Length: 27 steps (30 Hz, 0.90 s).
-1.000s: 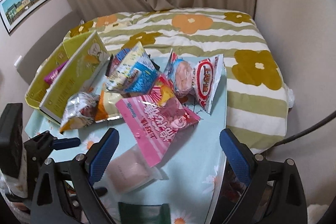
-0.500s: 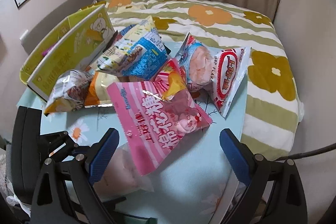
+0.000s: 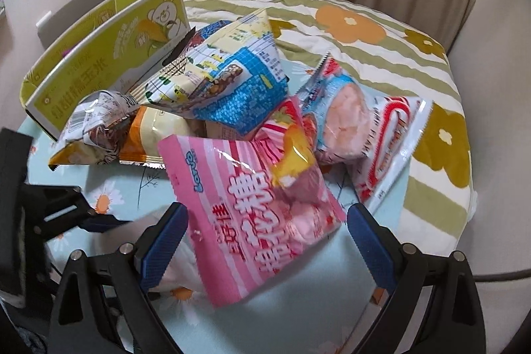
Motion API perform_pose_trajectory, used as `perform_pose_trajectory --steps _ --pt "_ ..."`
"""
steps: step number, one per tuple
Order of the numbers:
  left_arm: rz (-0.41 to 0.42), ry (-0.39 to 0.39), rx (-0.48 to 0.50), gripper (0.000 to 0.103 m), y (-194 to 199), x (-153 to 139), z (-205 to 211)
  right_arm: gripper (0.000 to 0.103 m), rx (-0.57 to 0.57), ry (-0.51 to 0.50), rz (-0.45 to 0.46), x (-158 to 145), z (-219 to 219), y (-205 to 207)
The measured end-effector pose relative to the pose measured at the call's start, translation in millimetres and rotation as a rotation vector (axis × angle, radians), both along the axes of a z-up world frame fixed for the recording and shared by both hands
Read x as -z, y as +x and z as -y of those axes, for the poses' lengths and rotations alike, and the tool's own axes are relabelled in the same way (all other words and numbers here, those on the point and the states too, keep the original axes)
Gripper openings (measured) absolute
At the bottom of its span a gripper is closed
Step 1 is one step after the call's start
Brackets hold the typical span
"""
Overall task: Organize snacks
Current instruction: 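Grasp the pale pink square pack with the left tool while the right tool grasps the pink candy bag, then carry the pale pink pack with the left tool while the right tool carries the pink bag to the box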
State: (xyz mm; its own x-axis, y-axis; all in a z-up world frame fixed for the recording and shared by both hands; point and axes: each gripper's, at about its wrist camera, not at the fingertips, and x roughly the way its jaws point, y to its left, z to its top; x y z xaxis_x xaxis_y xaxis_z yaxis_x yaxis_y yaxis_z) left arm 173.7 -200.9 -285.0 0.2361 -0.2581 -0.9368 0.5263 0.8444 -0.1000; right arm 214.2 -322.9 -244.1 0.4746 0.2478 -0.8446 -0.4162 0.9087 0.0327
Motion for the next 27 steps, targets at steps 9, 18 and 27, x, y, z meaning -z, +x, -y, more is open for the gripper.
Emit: perform_pose_trajectory --steps 9,18,27 --pt "-0.008 0.000 -0.094 0.061 20.4 0.8 -30.6 0.096 -0.076 -0.054 -0.019 18.2 -23.2 23.8" --pt "-0.006 -0.013 -0.118 0.060 21.5 1.7 -37.8 0.074 -0.076 -0.073 -0.028 32.1 -30.9 23.4" --pt "0.013 -0.041 -0.136 0.060 9.4 -13.1 -43.1 0.065 0.021 -0.030 -0.044 27.1 -12.0 1.1"
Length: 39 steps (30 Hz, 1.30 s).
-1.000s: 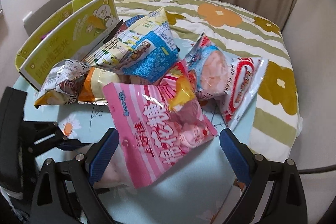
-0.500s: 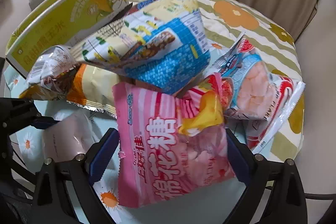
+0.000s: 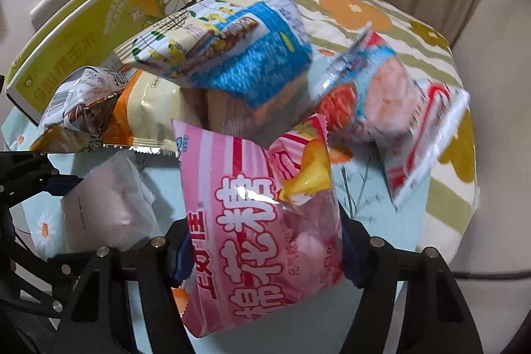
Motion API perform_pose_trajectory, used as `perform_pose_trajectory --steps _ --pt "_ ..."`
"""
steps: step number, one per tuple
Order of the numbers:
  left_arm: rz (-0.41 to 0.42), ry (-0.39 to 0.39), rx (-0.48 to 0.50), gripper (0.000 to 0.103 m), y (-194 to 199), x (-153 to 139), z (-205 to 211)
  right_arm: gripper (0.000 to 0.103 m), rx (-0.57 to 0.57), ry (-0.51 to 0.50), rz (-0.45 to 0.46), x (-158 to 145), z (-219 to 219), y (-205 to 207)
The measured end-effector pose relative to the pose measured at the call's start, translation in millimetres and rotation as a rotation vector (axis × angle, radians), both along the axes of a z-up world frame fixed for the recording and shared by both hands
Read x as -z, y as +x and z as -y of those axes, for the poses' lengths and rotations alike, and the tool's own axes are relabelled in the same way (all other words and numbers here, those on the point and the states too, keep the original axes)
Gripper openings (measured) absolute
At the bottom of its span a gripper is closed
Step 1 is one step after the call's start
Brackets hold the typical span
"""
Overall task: Organize snacks
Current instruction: 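Carry the pale pink pack with the left tool while the right tool carries the pink bag to the box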
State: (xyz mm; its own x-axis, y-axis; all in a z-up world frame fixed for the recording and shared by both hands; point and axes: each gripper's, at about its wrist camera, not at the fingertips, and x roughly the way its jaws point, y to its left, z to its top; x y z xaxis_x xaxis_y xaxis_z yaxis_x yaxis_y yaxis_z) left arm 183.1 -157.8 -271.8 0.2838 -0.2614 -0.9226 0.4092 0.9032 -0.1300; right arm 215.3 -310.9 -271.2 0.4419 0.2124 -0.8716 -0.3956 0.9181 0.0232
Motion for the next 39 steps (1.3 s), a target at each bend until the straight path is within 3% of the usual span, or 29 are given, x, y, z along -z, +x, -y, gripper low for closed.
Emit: perform_pose_trajectory --steps 5,12,21,30,39 --pt "0.020 -0.018 -0.013 0.060 -7.0 -11.9 -5.8 0.065 0.058 0.042 0.014 -14.0 13.1 -19.9" --pt "0.094 -0.067 -0.042 0.060 -34.4 -52.9 -14.1 0.065 0.084 0.049 0.065 -50.1 14.4 -40.4" --pt "0.226 -0.138 -0.158 0.060 -77.2 -142.1 -40.5 0.065 0.034 0.105 0.182 -124.2 -6.4 -69.5" --pt "0.366 -0.143 -0.317 0.060 -78.2 -209.8 -125.7 0.065 -0.013 0.223 0.271 -195.3 -59.7 -75.3" --pt "0.390 -0.104 -0.427 0.060 -35.8 -211.1 -229.2 0.065 -0.054 0.280 0.275 -218.8 -152.5 -46.2"
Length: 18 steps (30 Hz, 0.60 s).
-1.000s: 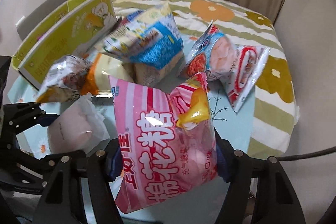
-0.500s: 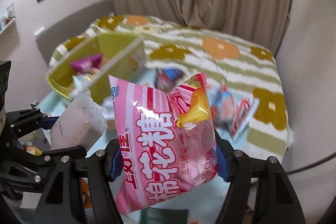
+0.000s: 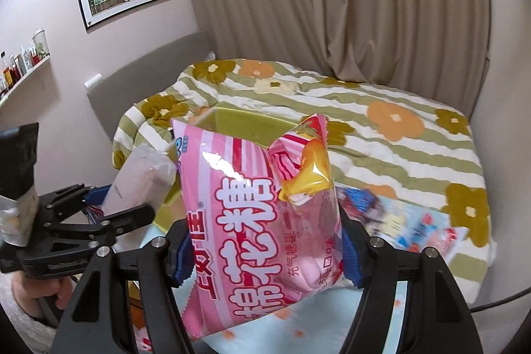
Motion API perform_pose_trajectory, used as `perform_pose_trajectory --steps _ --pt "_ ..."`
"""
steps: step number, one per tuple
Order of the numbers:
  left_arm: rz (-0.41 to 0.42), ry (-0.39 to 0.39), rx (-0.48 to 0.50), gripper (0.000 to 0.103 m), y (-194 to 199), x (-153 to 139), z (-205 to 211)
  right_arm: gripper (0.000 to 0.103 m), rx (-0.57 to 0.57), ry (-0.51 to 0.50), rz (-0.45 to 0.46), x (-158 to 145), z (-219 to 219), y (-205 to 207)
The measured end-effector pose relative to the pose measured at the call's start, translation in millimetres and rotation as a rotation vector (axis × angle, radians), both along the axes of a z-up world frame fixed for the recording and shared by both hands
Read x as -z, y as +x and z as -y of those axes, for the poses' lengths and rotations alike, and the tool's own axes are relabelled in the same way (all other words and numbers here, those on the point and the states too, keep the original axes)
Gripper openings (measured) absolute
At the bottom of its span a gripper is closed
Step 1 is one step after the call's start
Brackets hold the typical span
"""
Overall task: Organize snacks
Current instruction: 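Carry the pale pink pack with the left tool while the right tool carries the pink bag to the box, then open the left tool over the box while the right tool releases the pink bag inside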
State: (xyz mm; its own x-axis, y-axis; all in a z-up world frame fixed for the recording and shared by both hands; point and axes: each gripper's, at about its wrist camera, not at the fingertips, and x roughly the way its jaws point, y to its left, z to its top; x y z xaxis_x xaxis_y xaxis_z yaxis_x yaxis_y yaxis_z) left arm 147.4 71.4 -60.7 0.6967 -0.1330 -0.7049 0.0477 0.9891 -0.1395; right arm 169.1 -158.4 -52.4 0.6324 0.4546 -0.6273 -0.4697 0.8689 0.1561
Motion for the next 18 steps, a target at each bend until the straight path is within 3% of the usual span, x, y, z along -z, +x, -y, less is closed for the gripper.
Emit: perform_pose_trajectory --steps 11,12,15,18 --pt "-0.155 0.067 -0.001 0.060 74.8 72.2 -76.0 0.065 0.050 -0.014 -0.133 37.0 -98.9 54.9" --pt "-0.167 0.074 0.002 0.064 79.3 78.9 -80.1 0.065 0.058 -0.015 -0.147 41.0 -102.3 57.9" --pt "-0.198 0.077 0.030 0.094 88.6 92.0 -88.3 0.065 0.086 -0.021 -0.185 51.8 -113.3 65.9" --pt "-0.204 0.094 0.056 0.097 89.5 97.1 -91.9 0.065 0.113 -0.030 -0.213 59.6 -121.0 69.9"
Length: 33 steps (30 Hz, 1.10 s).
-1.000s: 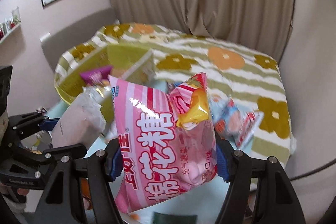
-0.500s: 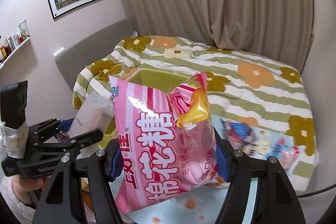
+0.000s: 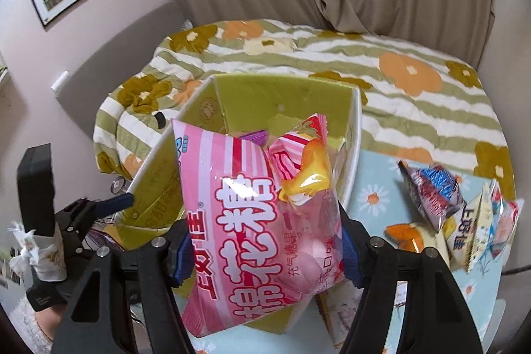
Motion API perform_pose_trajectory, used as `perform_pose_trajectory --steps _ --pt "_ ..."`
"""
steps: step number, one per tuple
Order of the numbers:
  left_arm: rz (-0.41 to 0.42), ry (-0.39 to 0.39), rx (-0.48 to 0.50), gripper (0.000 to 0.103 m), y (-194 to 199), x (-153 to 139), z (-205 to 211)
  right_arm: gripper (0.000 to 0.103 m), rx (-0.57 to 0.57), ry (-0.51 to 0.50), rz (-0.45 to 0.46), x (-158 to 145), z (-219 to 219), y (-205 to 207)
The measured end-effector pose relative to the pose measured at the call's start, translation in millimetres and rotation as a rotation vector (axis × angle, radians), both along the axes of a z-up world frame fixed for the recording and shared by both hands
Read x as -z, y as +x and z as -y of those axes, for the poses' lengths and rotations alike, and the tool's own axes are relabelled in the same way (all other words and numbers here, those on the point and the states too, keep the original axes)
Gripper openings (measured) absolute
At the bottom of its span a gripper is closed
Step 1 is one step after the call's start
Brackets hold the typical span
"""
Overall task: Organize snacks
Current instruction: 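Open the left tool over the box while the right tool releases the pink bag inside, then move both tools back toward the remaining snack bags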
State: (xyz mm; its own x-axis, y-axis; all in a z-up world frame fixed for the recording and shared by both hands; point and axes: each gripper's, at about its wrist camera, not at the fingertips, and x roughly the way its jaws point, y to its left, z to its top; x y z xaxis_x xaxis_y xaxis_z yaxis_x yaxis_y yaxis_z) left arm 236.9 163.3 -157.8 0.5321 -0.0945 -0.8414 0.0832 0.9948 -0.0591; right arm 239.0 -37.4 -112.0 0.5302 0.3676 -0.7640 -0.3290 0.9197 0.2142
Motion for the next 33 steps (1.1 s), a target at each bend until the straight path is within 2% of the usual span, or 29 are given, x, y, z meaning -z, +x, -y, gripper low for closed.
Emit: perform_pose_trajectory --steps 7,17,19,21,22,28,33 --pt "-0.016 0.007 0.014 0.097 -3.7 2.7 -5.8 0.065 0.020 -0.038 -0.042 9.0 -11.3 7.6" --pt "0.004 0.051 -0.061 0.097 -14.9 -12.6 -11.7 0.069 -0.057 0.008 -0.070 6.4 -33.2 37.4" --pt "0.004 0.058 -0.081 0.097 -17.5 -13.2 -13.7 0.072 -0.073 0.027 -0.080 9.3 -40.0 43.1" --pt "-0.001 0.046 -0.097 0.097 -21.0 -13.2 -17.8 0.088 -0.084 0.052 -0.089 13.9 -44.9 46.7" --pt "-0.001 0.043 -0.103 0.097 -22.6 -13.5 -18.8 0.091 -0.083 0.058 -0.087 14.7 -45.6 47.4" --pt "-0.007 0.047 -0.117 0.097 -28.0 -12.6 -22.8 0.093 -0.093 0.041 -0.027 18.0 -49.2 35.2" --pt "0.000 0.036 -0.101 0.097 -28.5 -16.1 -20.3 0.093 -0.096 0.029 -0.025 15.7 -44.3 27.7"
